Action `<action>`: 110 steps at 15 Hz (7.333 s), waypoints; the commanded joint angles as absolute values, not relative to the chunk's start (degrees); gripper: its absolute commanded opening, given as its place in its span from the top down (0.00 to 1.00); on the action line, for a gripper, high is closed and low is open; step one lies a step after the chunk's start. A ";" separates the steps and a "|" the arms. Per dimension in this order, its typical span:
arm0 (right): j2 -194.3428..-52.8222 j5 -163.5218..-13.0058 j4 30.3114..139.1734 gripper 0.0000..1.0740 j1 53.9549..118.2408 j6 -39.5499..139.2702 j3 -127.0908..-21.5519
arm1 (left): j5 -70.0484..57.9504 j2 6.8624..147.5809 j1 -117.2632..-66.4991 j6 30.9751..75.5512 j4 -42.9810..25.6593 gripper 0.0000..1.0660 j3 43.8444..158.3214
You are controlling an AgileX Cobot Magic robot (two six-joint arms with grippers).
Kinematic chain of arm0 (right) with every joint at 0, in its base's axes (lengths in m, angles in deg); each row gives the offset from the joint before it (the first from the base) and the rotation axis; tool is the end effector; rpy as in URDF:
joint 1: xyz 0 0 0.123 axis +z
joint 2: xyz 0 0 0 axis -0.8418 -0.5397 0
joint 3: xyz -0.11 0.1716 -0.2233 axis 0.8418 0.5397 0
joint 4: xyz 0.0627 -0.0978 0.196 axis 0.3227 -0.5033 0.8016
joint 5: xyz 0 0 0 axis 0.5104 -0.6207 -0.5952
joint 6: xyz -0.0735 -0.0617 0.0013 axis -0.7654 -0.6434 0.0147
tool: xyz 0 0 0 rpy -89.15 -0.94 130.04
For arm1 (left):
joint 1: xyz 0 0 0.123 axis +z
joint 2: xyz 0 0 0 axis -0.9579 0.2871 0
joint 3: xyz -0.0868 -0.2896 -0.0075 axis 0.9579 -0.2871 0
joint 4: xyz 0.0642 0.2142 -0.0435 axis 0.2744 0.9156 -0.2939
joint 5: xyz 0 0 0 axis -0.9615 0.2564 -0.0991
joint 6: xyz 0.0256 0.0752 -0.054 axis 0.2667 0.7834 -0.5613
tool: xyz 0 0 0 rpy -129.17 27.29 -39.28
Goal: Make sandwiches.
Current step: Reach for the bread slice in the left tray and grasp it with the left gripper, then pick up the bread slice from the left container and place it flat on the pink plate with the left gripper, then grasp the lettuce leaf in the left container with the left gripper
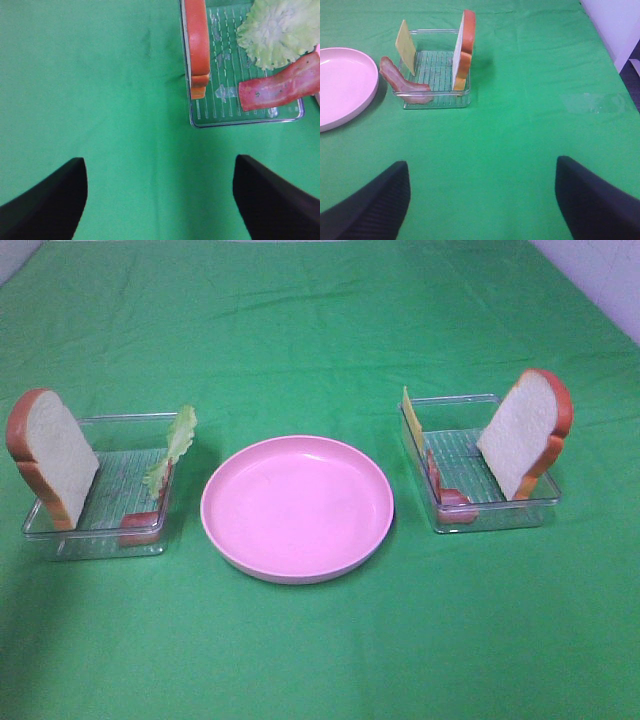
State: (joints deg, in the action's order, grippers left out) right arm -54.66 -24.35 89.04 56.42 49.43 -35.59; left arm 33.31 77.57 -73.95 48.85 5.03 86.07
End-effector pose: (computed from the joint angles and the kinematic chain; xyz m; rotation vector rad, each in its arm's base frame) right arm -0.0403 0.0072 0.2649 -0.0757 2.0270 0.0281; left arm 0.2045 -0.0034 0.3242 -0.0088 2.6017 -0.0277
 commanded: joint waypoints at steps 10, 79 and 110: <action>-53.74 -24.18 89.15 0.30 56.07 48.74 -35.59 | 31.88 114.69 -74.81 52.80 -4.82 0.29 107.39; -53.74 -24.18 89.15 0.30 56.07 48.74 -35.59 | 32.57 131.25 -92.17 79.73 -60.57 0.57 107.39; -53.74 -24.18 89.15 0.30 56.07 48.74 -35.59 | 39.50 124.38 -92.17 47.71 -12.10 0.38 130.07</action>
State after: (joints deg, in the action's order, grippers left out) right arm -54.66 -24.35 89.10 56.42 49.43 -35.59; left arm 38.24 124.78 -91.88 49.48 -13.65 129.50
